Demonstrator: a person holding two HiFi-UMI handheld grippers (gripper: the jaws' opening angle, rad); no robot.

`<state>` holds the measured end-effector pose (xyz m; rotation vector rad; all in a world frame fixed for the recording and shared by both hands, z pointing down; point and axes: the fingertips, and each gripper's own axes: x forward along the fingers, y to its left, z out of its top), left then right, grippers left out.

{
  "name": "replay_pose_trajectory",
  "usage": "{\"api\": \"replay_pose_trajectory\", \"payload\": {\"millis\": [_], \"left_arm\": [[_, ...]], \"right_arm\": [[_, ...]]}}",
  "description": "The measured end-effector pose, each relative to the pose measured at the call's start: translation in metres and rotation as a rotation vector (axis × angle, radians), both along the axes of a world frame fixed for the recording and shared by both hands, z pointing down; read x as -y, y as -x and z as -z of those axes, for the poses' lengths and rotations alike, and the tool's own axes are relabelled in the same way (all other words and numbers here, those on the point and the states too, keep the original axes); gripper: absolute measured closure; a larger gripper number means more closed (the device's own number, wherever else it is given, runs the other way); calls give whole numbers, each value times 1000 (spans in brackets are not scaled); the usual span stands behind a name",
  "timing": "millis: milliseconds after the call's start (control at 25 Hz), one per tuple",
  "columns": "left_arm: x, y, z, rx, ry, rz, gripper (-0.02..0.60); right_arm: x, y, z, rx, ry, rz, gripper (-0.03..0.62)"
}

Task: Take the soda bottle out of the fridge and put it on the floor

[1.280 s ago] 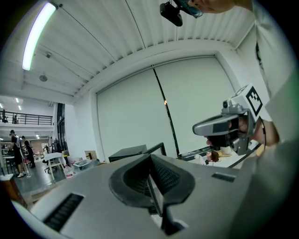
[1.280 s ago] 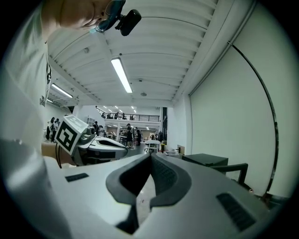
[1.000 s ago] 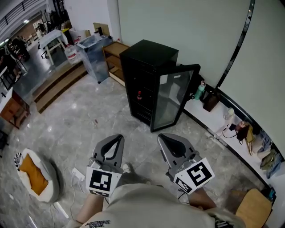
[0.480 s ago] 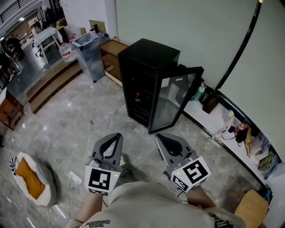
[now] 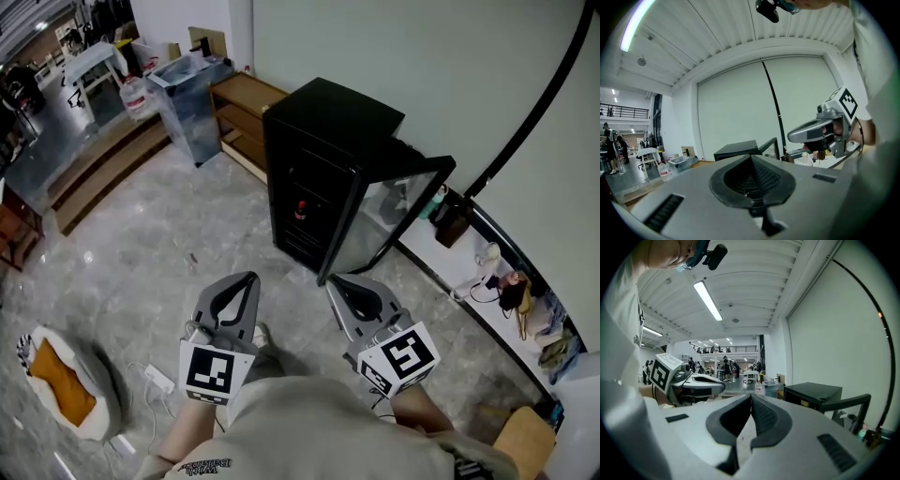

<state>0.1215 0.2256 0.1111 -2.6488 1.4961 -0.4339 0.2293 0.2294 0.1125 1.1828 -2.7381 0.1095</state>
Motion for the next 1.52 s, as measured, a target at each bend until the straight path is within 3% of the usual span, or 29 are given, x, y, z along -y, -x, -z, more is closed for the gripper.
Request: {"api": "replay_pose_trajectory", "payload": {"millis": [480, 720, 1080, 1400, 1520], "left_arm": [[144, 78, -5, 8, 29, -92, 575], [205, 105, -21, 30, 45, -146, 575], [270, 100, -47, 15, 78, -194, 575], [323, 88, -73, 6, 138, -142, 575], [342, 80, -87, -10, 158, -130, 575]], "right_arm": [[138, 84, -16, -26, 84, -73, 599], [203, 104, -31, -59, 91, -176, 599], [280, 90, -62, -91, 142, -282, 597], [350, 74, -134, -175, 220, -256, 594], [377, 65, -170, -230, 249, -246, 524]]}}
